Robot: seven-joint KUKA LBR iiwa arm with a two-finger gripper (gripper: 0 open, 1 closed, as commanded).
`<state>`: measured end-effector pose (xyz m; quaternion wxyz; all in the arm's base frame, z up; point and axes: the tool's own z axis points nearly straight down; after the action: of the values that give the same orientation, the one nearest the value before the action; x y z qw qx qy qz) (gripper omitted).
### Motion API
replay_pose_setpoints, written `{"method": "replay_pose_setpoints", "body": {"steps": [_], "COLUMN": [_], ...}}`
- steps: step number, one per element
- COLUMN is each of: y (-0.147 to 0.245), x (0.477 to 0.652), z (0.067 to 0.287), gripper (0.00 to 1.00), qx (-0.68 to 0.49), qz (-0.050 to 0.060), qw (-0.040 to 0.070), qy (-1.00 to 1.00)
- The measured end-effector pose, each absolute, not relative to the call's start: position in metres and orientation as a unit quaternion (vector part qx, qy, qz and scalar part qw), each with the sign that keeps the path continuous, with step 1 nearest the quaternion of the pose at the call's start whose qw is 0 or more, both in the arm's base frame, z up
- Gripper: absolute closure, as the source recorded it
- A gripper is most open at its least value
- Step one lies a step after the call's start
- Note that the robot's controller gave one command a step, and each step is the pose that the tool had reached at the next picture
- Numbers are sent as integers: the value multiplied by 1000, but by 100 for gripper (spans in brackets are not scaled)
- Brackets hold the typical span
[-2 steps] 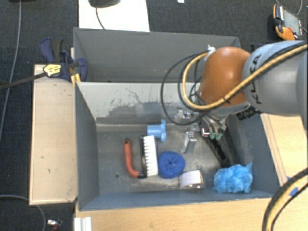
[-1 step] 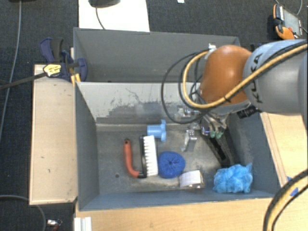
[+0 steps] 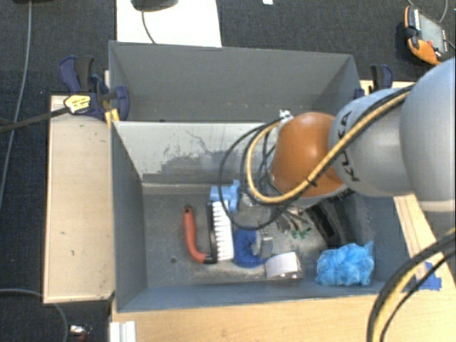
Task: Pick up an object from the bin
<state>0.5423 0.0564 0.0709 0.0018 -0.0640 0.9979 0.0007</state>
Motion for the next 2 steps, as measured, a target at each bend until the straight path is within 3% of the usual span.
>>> {"method": "replay_pose_setpoints", "body": {"steps": [1,2], "y": [61,63], "x": [528,519], "z": [123,100], "gripper": [0,0], "qx": [-68,-29], "qz": [0,1], "qw": [7,1], "qy": [998,1000]}}
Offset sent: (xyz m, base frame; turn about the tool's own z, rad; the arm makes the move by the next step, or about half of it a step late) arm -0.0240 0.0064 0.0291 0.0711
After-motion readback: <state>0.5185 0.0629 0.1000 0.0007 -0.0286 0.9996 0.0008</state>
